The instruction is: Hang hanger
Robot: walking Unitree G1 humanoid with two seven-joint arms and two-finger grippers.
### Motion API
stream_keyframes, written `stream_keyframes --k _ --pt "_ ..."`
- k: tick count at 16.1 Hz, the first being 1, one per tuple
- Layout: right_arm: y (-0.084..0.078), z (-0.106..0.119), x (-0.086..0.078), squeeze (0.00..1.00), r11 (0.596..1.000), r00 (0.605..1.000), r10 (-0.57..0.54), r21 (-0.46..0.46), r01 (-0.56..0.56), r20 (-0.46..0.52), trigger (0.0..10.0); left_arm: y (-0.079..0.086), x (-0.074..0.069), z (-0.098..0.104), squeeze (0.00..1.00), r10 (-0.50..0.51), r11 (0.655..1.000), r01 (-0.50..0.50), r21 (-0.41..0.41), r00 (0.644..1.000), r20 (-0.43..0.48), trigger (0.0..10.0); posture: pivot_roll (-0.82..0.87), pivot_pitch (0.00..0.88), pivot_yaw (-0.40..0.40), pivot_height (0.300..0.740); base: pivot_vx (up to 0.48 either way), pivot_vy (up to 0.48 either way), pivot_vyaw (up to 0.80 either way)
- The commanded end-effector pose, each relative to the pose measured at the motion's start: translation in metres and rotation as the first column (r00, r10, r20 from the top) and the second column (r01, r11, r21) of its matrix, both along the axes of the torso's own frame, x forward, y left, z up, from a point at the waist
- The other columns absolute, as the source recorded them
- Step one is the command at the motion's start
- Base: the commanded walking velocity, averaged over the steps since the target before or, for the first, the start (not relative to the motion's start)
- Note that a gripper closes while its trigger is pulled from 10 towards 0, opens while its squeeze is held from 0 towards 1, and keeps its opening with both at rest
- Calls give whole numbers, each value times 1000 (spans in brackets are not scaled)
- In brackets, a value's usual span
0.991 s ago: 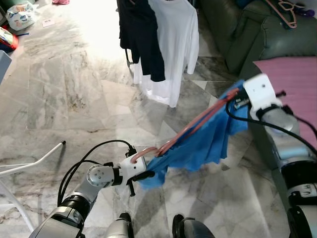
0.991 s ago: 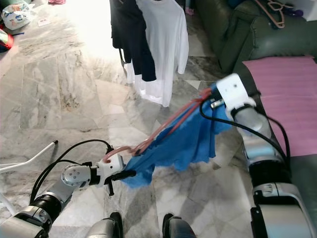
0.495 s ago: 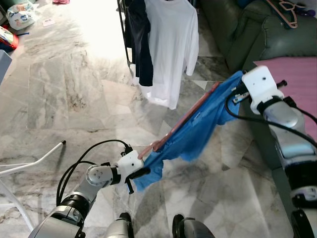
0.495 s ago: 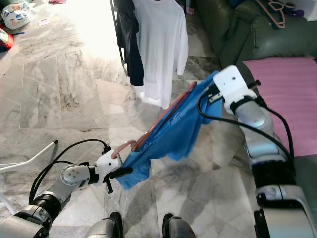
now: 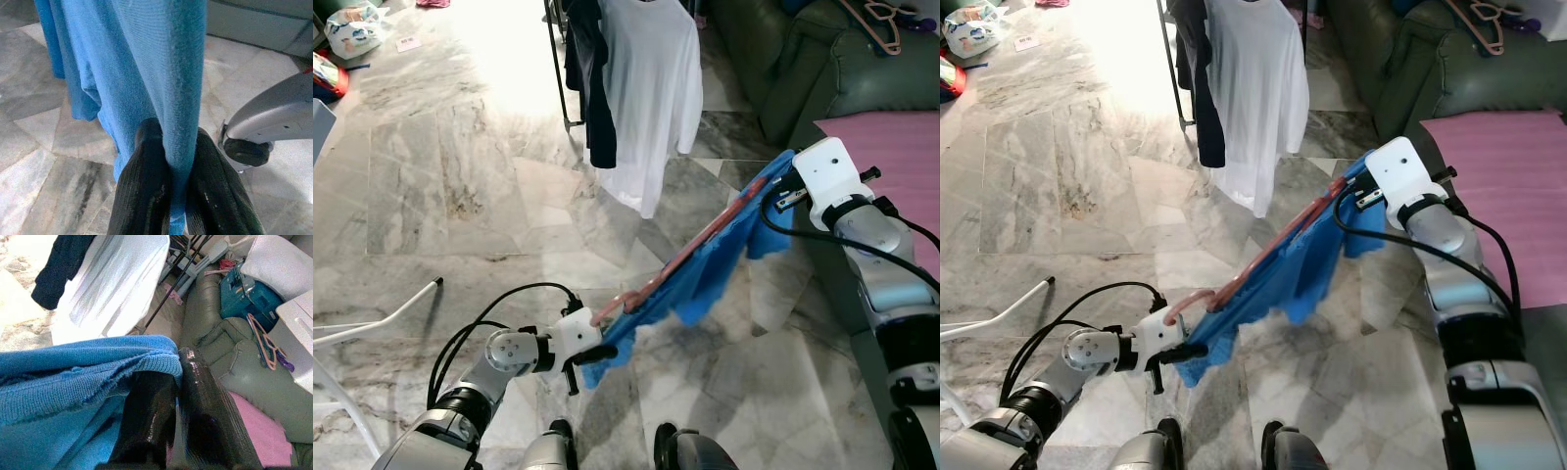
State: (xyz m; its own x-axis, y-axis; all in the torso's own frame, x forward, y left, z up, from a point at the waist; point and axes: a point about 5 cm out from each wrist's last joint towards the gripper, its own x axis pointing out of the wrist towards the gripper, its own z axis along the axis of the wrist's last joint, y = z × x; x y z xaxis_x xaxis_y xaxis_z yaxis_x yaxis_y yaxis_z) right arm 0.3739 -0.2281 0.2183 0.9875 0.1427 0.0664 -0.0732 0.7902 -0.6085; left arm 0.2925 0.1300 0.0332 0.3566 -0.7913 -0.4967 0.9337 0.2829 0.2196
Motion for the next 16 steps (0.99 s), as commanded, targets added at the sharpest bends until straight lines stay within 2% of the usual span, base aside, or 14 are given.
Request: stream_keyframes --k 1,4,6,8,12,16 --pt "-6 23 3 0 999 995 -39 19 38 90 0 10 -18 -20 0 -16 998 22 60 996 -91 10000 -40 274 38 740 0 0 0" --pt "-5 16 5 0 999 997 -35 7 35 66 0 7 -16 -17 0 -1 1000 2 12 996 -93 10000 -38 276 37 740 0 0 0" --pt "-6 14 6 0 999 997 -35 8 34 62 0 11 -19 -21 0 -14 999 20 43 992 -127 10000 -34 281 40 740 0 0 0" --pt "-1 25 7 0 1000 995 -9 9 8 97 0 16 -27 -29 0 -33 994 52 94 982 -186 10000 -36 282 44 740 0 0 0" --pt "17 47 6 0 997 985 70 6 -72 160 0 19 -32 -38 0 -30 983 68 171 975 -218 10000 -42 281 45 740 0 0 0" --pt "50 66 -4 0 971 954 237 -80 -226 185 0 22 -32 -43 0 40 974 12 225 973 -226 10000 -49 283 49 740 0 0 0"
